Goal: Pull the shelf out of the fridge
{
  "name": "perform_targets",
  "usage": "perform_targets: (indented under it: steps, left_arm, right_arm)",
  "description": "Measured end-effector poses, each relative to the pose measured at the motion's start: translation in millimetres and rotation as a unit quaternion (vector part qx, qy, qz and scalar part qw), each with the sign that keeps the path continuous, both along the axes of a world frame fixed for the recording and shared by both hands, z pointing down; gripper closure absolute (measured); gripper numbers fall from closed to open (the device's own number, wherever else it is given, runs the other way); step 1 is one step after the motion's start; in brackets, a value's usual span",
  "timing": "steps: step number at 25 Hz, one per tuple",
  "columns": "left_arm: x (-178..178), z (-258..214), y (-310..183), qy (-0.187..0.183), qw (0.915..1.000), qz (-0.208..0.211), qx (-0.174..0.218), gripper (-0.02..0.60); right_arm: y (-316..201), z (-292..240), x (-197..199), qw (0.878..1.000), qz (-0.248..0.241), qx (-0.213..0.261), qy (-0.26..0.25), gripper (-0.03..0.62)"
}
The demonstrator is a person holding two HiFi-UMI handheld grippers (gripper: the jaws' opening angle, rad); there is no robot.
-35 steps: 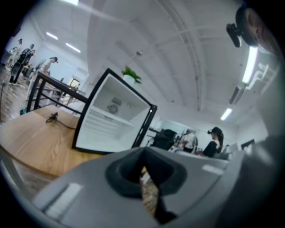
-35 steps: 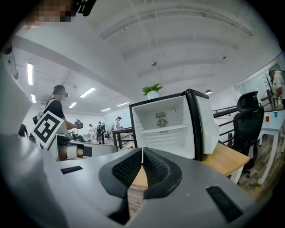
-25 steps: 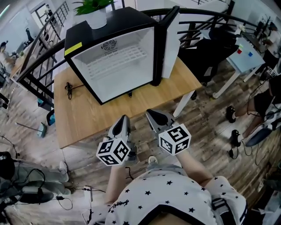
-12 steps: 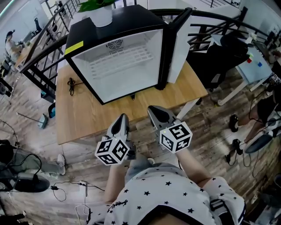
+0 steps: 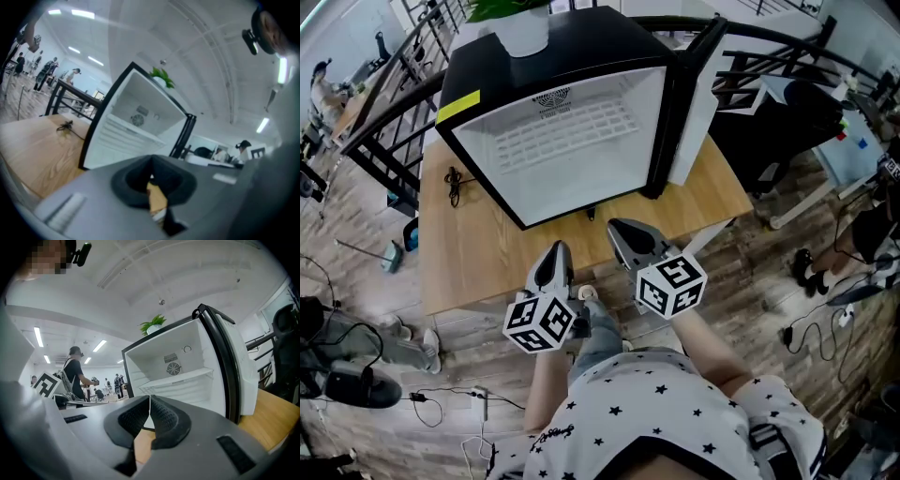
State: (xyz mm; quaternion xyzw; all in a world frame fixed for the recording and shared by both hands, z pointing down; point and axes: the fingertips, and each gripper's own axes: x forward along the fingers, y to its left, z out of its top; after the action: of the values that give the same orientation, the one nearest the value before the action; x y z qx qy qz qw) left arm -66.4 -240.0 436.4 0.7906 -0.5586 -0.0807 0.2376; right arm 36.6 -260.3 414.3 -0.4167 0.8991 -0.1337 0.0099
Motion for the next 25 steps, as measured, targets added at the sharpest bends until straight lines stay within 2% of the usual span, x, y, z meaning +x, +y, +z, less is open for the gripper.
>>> perform_targets:
  steps: [5,10,18,25]
  left_arm:
    - [-6.4,-1.6,-24.7,-0.013,0.9999,0.0,0.005,0.574]
    - [-18.0,-6.6,-47.6,-0.012,0.9999,-0.005,0.01,0.574]
    - [-36.1,-5.7,-74.2,-0.013,0.9998,-0.015,0.007,0.574]
    - [-43.6,-0.7,-91.1,-0.026,0.9996,-0.013,-0.001,0.574]
  right_arm:
    - [-33.0,-0.4,-7.5,0.998,-0.001,-0.026,-0.057,0.572]
    - [-68.6,1.4,-19.5,0.988,-0.007,-0.076,-0.132,0.571]
    - [-116.8,17.2,-27.2,0.961,0.001,-0.148,-0.233,0.571]
    - [-149.1,27.8,-32.4,0.929,0.005,-0.196,-0.313,0.571]
